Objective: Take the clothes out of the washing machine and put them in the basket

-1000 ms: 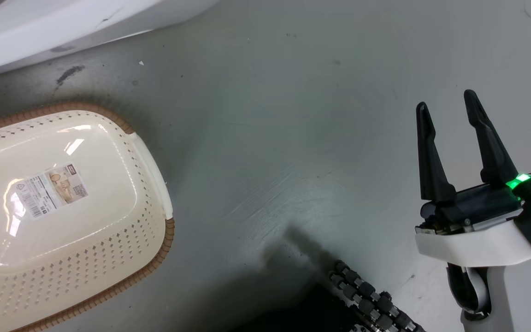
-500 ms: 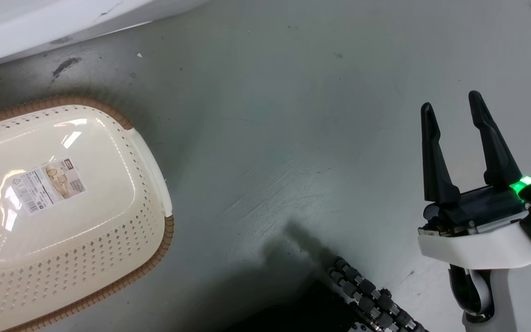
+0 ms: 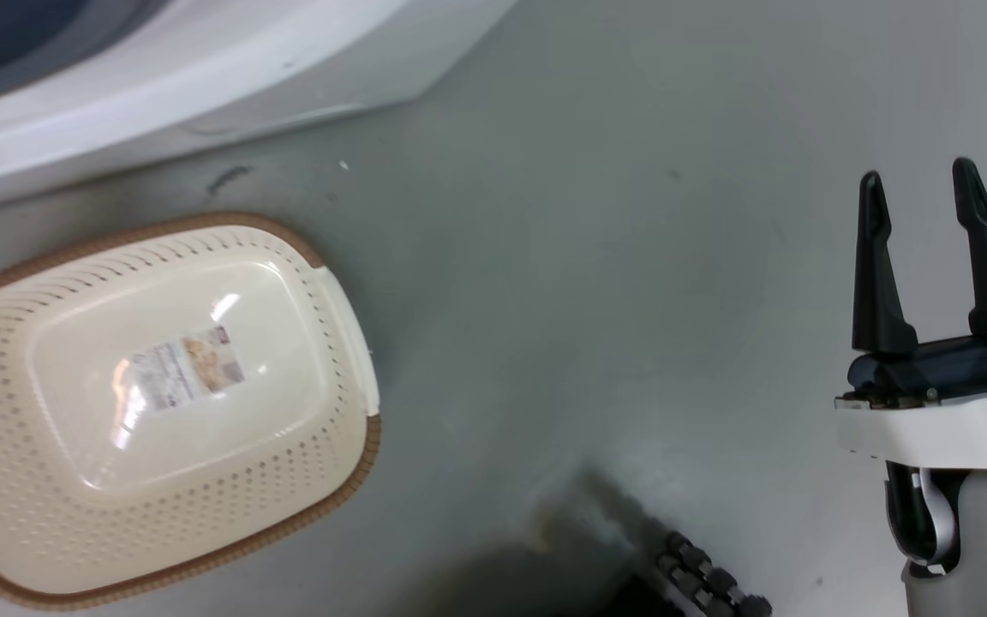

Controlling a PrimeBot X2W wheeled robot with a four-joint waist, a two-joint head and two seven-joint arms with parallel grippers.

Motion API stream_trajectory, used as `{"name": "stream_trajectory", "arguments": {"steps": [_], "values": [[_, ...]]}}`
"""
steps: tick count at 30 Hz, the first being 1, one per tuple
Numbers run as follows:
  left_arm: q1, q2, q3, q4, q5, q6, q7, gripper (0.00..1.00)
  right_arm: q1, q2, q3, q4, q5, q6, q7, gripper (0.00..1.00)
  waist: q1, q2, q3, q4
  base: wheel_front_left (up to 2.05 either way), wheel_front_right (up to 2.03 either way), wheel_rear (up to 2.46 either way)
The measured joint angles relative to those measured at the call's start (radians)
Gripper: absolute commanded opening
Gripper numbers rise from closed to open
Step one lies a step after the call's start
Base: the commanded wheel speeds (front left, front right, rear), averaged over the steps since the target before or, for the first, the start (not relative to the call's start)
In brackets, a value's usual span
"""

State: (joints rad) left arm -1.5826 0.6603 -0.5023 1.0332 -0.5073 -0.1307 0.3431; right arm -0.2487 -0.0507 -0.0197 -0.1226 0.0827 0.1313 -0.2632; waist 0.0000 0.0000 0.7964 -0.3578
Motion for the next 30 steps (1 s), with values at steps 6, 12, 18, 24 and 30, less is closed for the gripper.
{"name": "stream_trajectory", "arguments": {"steps": [6, 12, 18, 24, 30], "values": [[0.184, -0.047, -0.058, -0.006, -0.043, 0.0, -0.188, 0.0, 0.026, 0.0, -0.044, 0.017, -0.055, 0.0, 0.0, 1.0, 0.0, 0.0, -0.123, 0.052, 0.0, 0.0, 0.0], [0.372, -0.106, -0.103, -0.016, -0.082, 0.0, -0.345, 0.0, 0.057, 0.0, -0.059, 0.034, -0.094, 0.0, 0.0, 1.0, -0.0002, 0.0, -0.26, 0.103, 0.0, 0.0, 0.0], [0.518, -0.147, -0.11, -0.026, -0.116, 0.0, -0.473, 0.0, 0.112, 0.0, -0.055, 0.059, -0.125, 0.0, 0.0, 1.0, -0.0003, 0.0, -0.397, 0.152, 0.0, 0.0, 0.0], [0.643, -0.172, -0.103, -0.103, -0.128, 0.022, -0.577, 0.0, 0.156, 0.0, -0.052, 0.079, -0.134, 0.0, 0.0, 1.0, -0.0003, 0.0, -0.527, 0.195, 0.0, 0.0, 0.0], [0.774, -0.169, -0.073, -0.299, -0.111, 0.088, -0.603, 0.0, 0.208, 0.0, -0.051, 0.097, -0.142, 0.0, 0.0, 1.0, -0.0003, 0.0, -0.647, 0.232, 0.0, 0.0, 0.0]]}}
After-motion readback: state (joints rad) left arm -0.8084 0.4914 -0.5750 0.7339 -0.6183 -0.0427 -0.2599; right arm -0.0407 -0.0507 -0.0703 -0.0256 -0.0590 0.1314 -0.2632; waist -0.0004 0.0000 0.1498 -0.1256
